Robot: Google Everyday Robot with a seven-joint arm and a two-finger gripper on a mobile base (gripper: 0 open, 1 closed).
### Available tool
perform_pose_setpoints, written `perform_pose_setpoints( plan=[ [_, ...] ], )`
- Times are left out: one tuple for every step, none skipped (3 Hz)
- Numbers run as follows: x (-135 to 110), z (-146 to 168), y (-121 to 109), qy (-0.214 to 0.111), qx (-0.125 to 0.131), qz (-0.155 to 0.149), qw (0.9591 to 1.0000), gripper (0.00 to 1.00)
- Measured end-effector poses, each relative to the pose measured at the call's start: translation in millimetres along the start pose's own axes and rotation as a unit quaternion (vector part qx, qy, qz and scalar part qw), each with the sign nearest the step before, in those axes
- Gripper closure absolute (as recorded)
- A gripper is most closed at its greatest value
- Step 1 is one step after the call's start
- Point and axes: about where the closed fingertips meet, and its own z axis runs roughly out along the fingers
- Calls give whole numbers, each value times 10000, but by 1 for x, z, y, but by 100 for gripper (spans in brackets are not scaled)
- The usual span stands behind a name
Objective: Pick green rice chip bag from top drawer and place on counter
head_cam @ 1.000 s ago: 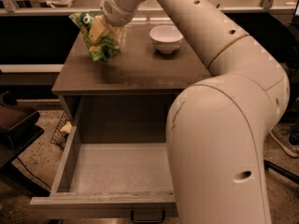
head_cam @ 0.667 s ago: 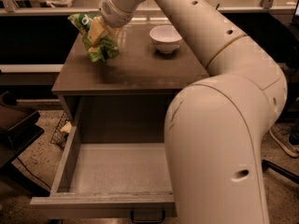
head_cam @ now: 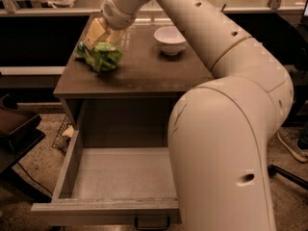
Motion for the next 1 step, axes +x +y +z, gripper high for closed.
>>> perform_pose_setpoints(
  plan=[
    [0,3,1,14,-11,-2,10000,0]
  ],
)
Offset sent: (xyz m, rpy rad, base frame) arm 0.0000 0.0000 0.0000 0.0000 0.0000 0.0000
